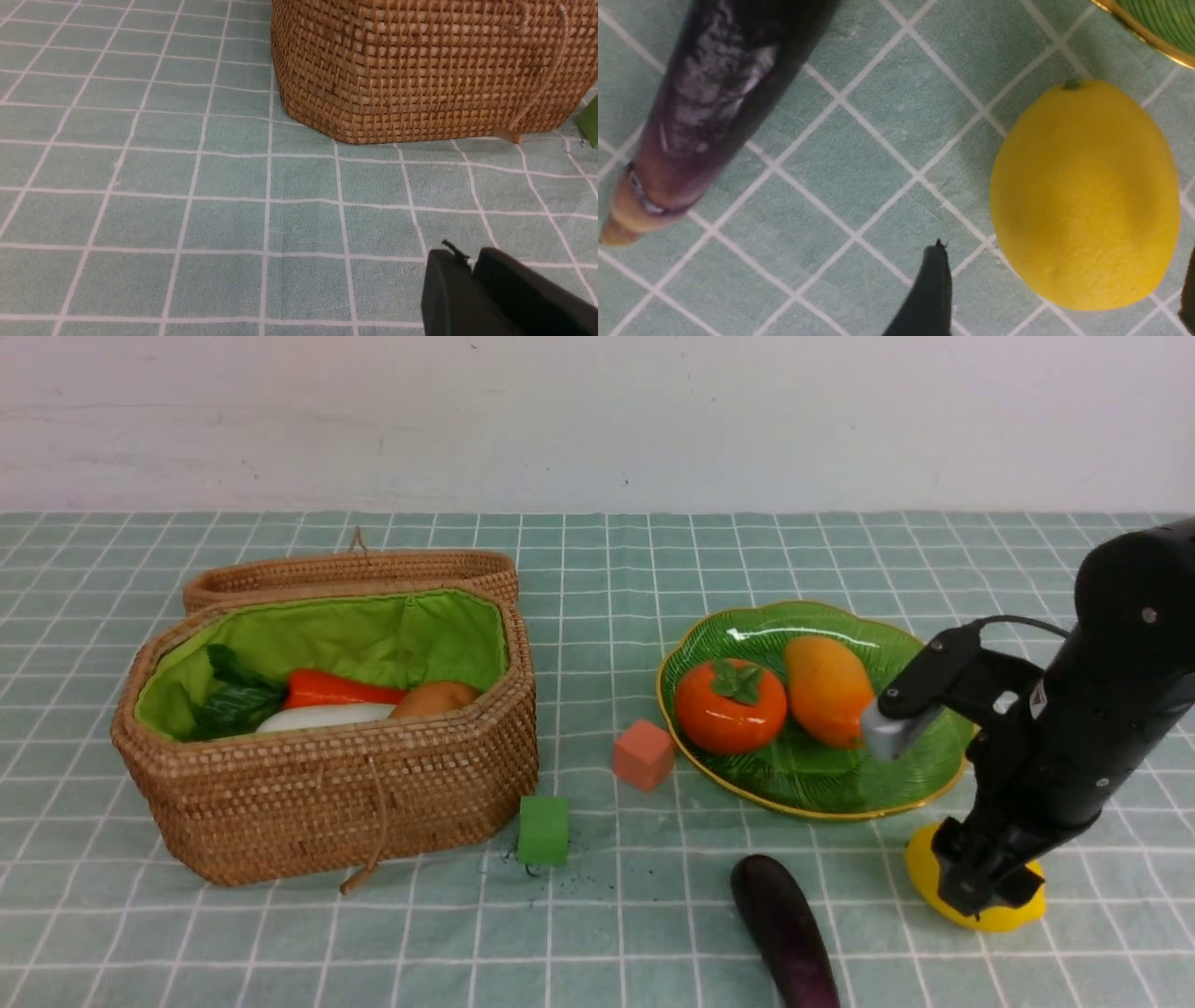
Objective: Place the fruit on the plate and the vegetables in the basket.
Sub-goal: Use the right arm to grab a lemon and put it into the right plate
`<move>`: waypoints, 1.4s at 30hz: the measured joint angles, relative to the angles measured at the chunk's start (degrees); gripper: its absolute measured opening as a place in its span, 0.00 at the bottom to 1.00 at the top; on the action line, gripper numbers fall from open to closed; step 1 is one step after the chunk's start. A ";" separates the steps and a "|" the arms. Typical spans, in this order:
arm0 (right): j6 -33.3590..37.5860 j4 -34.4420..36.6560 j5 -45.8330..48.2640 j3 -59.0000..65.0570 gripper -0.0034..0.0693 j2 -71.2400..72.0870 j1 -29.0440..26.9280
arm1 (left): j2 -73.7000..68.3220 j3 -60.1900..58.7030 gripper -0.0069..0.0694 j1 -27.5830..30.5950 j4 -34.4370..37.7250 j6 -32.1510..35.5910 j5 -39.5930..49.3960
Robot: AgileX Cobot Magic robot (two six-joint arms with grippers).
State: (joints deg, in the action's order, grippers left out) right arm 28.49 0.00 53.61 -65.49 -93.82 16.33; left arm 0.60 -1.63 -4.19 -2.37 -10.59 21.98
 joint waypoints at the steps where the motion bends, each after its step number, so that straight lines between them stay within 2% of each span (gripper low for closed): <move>1: -0.53 -0.63 -0.15 -0.35 0.96 -0.07 0.00 | 0.00 0.00 0.19 0.00 0.00 0.00 0.00; 5: -0.96 -3.71 -0.19 -1.54 0.86 -0.07 0.00 | 0.00 0.00 0.19 0.00 0.00 0.00 0.00; 8: -0.96 -4.90 -0.19 -1.54 0.83 -0.07 0.00 | 0.00 0.00 0.20 0.00 0.00 0.00 0.00; 30: -2.82 -3.30 -4.88 -1.81 0.82 -7.87 0.11 | 0.00 0.00 0.21 0.00 -0.06 0.07 0.00; 35: -3.35 -3.28 -3.36 -2.05 0.76 -7.91 0.17 | 0.00 0.00 0.22 0.00 -0.06 0.07 0.00; 42: -3.35 -2.78 0.36 -2.05 0.76 -7.50 0.17 | 0.00 0.00 0.23 0.00 -0.06 0.07 0.00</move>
State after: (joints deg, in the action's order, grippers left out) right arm 25.14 -2.78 53.97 -67.54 -101.33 16.50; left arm 0.60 -1.63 -4.19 -2.42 -10.51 21.98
